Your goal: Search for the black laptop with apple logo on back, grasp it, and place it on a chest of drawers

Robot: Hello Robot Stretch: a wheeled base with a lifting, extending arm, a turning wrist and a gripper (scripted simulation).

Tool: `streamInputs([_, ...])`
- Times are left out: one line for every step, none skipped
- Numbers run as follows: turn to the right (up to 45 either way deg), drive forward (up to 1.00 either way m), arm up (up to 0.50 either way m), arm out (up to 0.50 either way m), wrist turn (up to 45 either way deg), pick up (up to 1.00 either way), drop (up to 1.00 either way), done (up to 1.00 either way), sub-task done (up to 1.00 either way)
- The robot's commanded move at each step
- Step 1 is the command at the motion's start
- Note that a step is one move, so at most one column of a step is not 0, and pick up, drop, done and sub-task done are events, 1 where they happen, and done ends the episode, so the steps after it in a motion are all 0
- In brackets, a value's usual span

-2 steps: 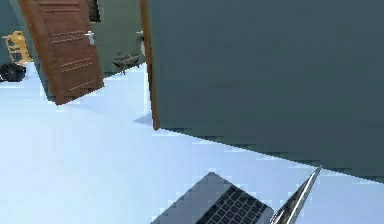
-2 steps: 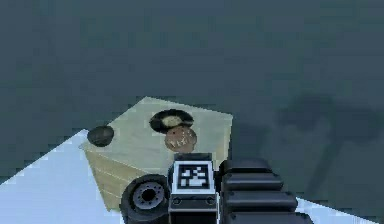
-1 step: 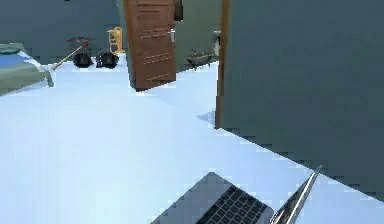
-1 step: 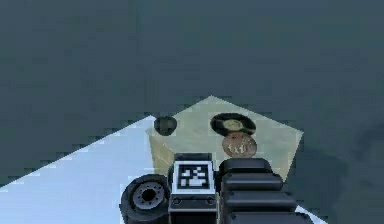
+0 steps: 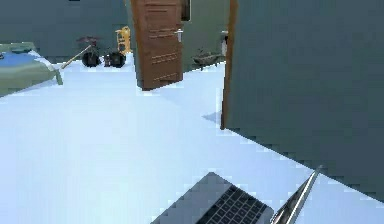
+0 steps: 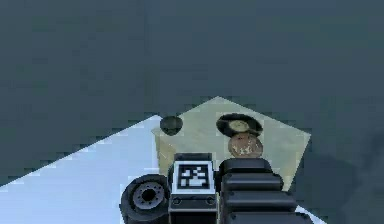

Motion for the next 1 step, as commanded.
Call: streamInputs([45.0,0.0,0.0,0.0,0.0,0.0,0.0,0.0,0.0])
